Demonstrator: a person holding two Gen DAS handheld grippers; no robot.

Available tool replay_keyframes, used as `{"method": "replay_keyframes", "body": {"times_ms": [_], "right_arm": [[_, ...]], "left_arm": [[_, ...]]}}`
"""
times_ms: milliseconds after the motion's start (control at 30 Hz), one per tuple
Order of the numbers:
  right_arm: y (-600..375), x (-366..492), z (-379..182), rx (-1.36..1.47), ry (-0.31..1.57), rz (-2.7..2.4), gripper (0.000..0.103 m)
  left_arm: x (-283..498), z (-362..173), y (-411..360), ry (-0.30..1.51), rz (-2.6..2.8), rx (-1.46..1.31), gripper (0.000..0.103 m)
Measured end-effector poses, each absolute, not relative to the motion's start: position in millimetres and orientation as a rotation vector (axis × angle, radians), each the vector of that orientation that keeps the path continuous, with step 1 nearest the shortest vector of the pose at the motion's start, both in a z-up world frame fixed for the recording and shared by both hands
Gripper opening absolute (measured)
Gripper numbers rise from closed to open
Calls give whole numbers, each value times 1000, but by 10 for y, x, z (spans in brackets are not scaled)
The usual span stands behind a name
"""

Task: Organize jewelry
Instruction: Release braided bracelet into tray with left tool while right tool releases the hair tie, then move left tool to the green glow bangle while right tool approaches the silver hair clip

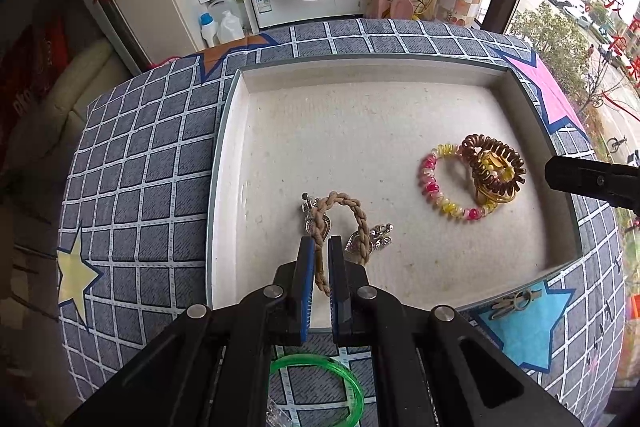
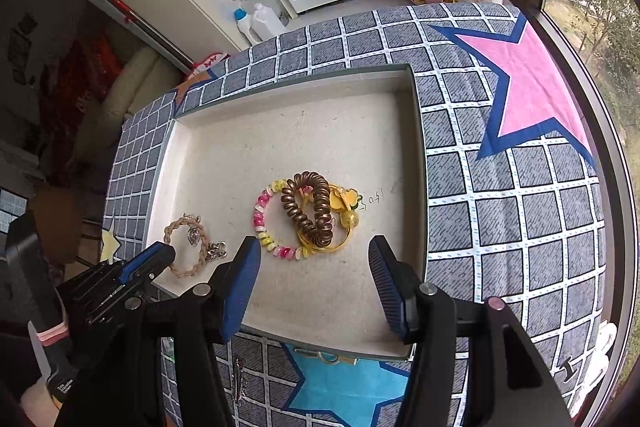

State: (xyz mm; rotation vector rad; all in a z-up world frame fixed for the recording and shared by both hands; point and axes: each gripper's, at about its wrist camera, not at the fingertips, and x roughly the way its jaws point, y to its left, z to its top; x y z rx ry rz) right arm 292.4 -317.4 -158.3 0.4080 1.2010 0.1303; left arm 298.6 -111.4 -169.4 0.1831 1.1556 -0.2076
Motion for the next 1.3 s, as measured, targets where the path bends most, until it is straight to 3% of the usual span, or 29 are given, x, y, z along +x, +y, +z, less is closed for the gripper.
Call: {"method": "replay_keyframes", "body": {"times_ms": [300,400,467,500,533,567,700,967,1300], "right_arm": [[-3104,2787,-1475,416,1182,150,70],[-3092,2736,-1443,425,1167,150,84],[-3093,2710,-1426,428,1162,145,84],[-3093,2696,-1417,434,1159,145,84],[-3091,2680,-1408,439,1156,146,84],[-3089,2666,-1399,444,1153,147,84],[-3077,2589,-1361,459,1141,149,94],[-3002,2386,-1295,477,1153,181,94],[-2855,2036,-1430,438,1225,202,94]], "left_arm": [[2900,-1604,-955,1160,-208,99,19],[2864,-1547,-921,1143,-205,94,19],[2837,-1498,-909,1125,-202,96,20],[2825,-1472,-902,1119,-202,97,33],[2816,-1449,-898,1118,-198,99,100],[2800,-1422,-885,1089,-174,100,103],[2786,-1443,-851,1064,-176,110,103],[2604,-1582,-591,1058,-124,129,103],[2253,-1962,-212,1206,-77,49,103]]}}
